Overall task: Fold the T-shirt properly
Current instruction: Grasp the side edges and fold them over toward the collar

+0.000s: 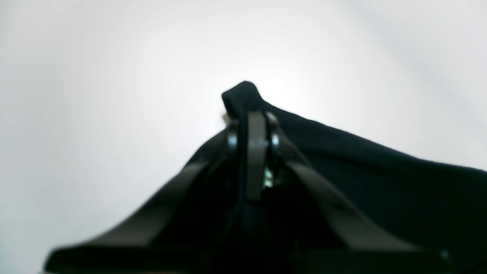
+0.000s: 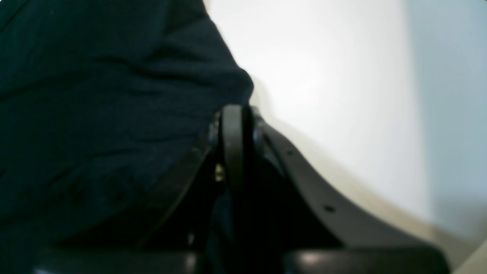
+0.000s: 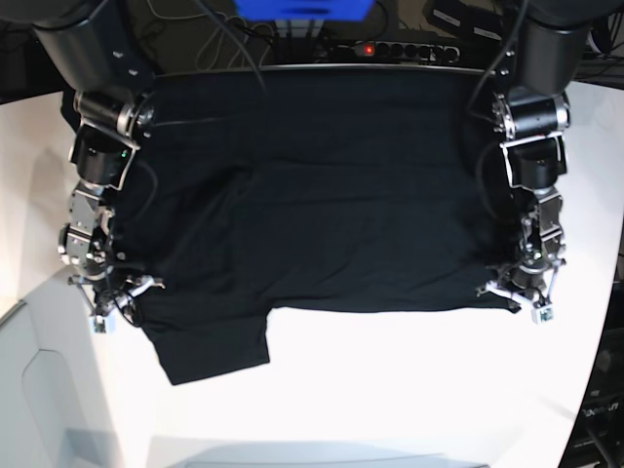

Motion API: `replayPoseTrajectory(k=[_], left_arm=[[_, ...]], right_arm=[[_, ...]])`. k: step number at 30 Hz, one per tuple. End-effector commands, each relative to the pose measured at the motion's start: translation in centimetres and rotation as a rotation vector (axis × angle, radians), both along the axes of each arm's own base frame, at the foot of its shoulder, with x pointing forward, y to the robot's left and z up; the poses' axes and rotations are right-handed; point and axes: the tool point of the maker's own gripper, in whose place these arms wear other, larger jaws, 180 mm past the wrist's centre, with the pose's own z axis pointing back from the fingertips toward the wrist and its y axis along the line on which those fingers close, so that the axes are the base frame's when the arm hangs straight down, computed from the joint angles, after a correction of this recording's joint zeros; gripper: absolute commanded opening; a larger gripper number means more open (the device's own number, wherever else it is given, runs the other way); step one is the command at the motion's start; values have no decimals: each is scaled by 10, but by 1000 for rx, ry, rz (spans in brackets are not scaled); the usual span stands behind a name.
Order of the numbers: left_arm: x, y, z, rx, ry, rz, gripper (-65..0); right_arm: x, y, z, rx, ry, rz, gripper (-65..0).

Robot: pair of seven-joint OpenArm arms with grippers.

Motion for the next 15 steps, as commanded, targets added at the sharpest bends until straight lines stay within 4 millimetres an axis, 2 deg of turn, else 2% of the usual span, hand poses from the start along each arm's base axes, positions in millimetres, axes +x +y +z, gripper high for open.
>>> replayPoseTrajectory(k=[1, 4, 6, 11, 15], left_arm=[[14, 6, 25, 18, -51, 2, -648], [21, 2, 43, 20, -50, -20, -648], [20, -1, 50, 29, -43, -38, -648], [8, -6, 58, 74, -69, -70, -648], [-7, -9, 62, 101, -93, -84, -648]], right_arm=[[5, -6, 9, -21, 5, -3, -650], [13, -10, 32, -24, -66, -15, -650], [11, -13, 38, -23, -88, -24, -650], [3, -22, 54, -73, -140, -28, -650], [-6, -20, 71, -114, -197, -25, -650]])
